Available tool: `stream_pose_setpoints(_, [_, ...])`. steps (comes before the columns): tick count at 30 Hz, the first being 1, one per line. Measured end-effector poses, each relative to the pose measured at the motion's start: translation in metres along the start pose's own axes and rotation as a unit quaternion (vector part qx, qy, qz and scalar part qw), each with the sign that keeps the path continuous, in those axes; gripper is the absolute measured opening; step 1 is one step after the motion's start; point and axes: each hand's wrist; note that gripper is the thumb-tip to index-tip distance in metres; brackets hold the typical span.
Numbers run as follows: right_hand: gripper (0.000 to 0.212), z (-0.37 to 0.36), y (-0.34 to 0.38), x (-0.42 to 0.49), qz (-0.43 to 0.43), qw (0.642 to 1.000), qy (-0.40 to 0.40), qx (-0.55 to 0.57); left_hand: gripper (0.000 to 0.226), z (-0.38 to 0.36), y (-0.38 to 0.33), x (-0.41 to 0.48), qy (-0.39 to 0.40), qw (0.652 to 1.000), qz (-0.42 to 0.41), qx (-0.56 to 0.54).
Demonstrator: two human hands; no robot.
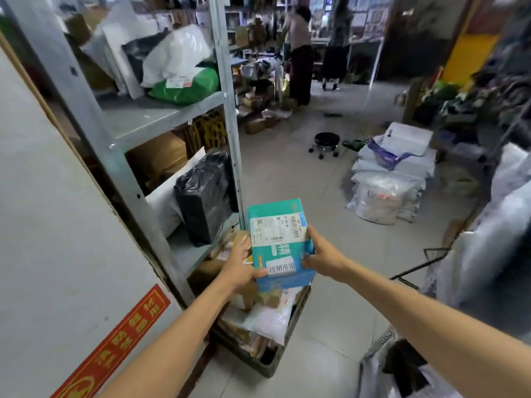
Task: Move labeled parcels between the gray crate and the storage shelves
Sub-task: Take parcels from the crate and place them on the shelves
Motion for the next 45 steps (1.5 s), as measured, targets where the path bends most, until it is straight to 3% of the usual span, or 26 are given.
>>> stream_pose_setpoints(10, [0.065,0.045,0.001,0.157,-0.061,0.997,-0.039,0.018,0.086,0.033,-0.019,0.193,0.087,0.996,0.036,-0.003])
stream_pose_setpoints(19, [0.058,0.077,-0.021,0.287,-0.101,0.995,0.008,-0.010,0.093,0.031,-0.005,0.310,0.059,0.996,0.066,0.007])
stream_pose_setpoints(24, [0.064,0.105,-0.062,0.382,-0.100,0.989,0.098,-0.037,0.090,0.006,0.016,0.372,-0.009,0.993,0.113,-0.041])
stream_pose_setpoints(29, [0.070,0.128,-0.108,0.472,-0.057,0.977,0.193,-0.077,0.092,-0.038,0.031,0.428,-0.126,0.973,0.167,-0.098])
stream_pose_setpoints(36, [0.079,0.135,-0.164,0.542,-0.054,0.942,0.316,-0.099,0.079,-0.095,0.064,0.470,-0.246,0.923,0.227,-0.190])
stream_pose_setpoints(45, [0.078,0.094,-0.221,0.610,-0.069,0.890,0.439,-0.102,0.085,-0.139,0.126,0.502,-0.388,0.839,0.299,-0.236])
Point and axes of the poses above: each hand's wrist, its own x-axis towards the middle knuckle, its own z-axis out of the back of the hand, y = z × x, and after that the axes turned 3 degrees about z, right-handed
